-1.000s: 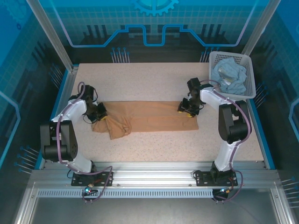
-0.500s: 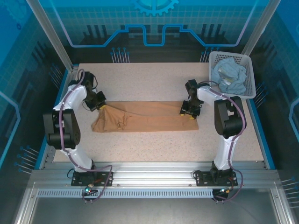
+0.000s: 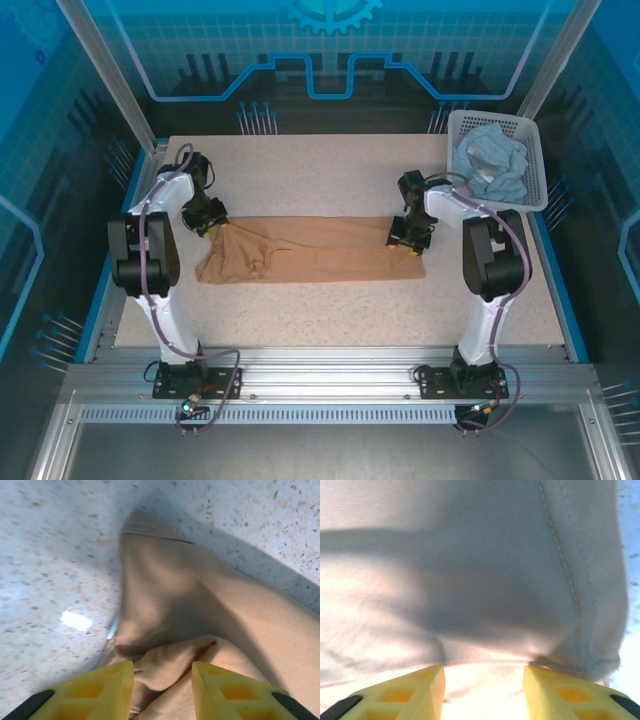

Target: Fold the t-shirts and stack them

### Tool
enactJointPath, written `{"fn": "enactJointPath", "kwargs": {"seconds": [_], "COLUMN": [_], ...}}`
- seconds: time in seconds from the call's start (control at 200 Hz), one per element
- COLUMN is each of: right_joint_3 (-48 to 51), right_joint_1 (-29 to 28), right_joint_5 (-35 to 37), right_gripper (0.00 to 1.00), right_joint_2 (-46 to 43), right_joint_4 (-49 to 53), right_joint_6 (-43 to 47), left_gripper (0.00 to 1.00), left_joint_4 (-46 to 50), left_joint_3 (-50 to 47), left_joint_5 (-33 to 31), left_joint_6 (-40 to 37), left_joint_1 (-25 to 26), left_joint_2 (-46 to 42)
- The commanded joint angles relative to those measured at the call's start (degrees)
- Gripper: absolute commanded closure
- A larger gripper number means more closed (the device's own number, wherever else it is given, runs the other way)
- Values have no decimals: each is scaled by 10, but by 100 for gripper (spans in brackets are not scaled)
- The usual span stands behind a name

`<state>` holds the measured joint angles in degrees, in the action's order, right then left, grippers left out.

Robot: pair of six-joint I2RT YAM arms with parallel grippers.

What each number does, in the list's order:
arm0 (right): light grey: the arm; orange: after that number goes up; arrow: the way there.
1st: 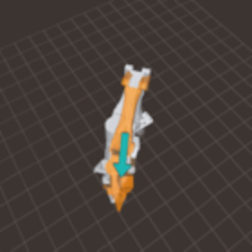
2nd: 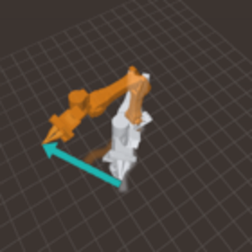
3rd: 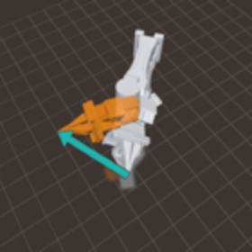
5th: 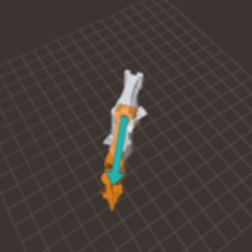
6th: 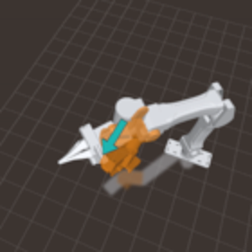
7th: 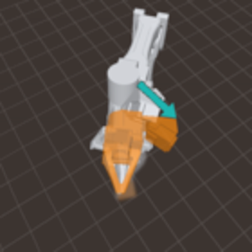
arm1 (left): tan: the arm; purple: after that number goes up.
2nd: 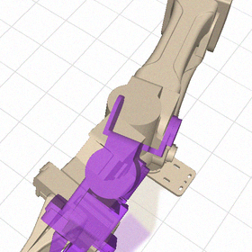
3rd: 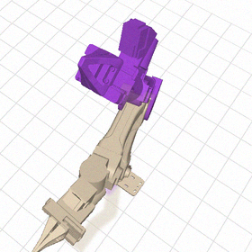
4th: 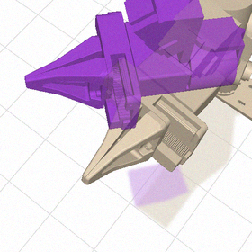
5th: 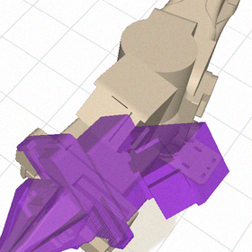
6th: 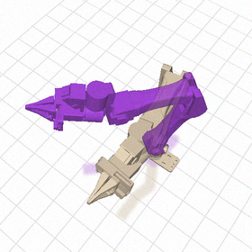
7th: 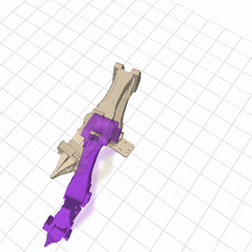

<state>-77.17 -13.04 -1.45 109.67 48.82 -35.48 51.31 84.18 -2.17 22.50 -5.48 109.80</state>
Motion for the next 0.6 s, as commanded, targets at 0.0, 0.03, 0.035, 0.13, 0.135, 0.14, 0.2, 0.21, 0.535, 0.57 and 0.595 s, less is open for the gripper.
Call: {"fn": "enactJointPath", "kwargs": {"seconds": [0.0, 0.03, 0.035, 0.13, 0.135, 0.14, 0.2, 0.21, 0.535, 0.57, 0.595], "right_joint_3": [12, 17, 17, 32, 33, 34, 44, 45, 57, 56, 56], "right_joint_1": [-15, -19, -19, -33, -34, -34, -43, -45, -68, -68, -68], "right_joint_5": [14, 13, 13, 0, -1, -3, -21, -22, -57, -57, -57], "right_gripper": [54, 54, 54, 54, 53, 53, 53, 53, 52, 52, 52], "right_joint_2": [-73, -85, -87, -116, -117, -118, -133, -135, -162, -164, -165], "right_joint_4": [3, 2, 2, -5, -6, -7, -18, -20, -43, -43, -43], "right_joint_6": [13, 14, 14, 14, 14, 14, 12, 12, 0, -1, -1], "left_gripper": [65, 66, 67, 69, 69, 69, 70, 70, 84, 85, 86], "left_joint_4": [-10, -21, -23, -75, -76, -78, -106, -113, -177, -178, -177], "left_joint_3": [-46, -69, -73, -156, -159, -162, -198, -203, -250, -255, -257], "left_joint_5": [-20, 1, 5, 92, 94, 97, 132, 138, 185, 188, 189], "left_joint_6": [16, 24, 25, 53, 54, 56, 66, 68, 88, 88, 89], "left_joint_1": [39, 49, 52, 80, 81, 82, 96, 98, 138, 140, 142], "left_joint_2": [-114, -134, -138, -169, -169, -169, -162, -161, -113, -113, -113]}}
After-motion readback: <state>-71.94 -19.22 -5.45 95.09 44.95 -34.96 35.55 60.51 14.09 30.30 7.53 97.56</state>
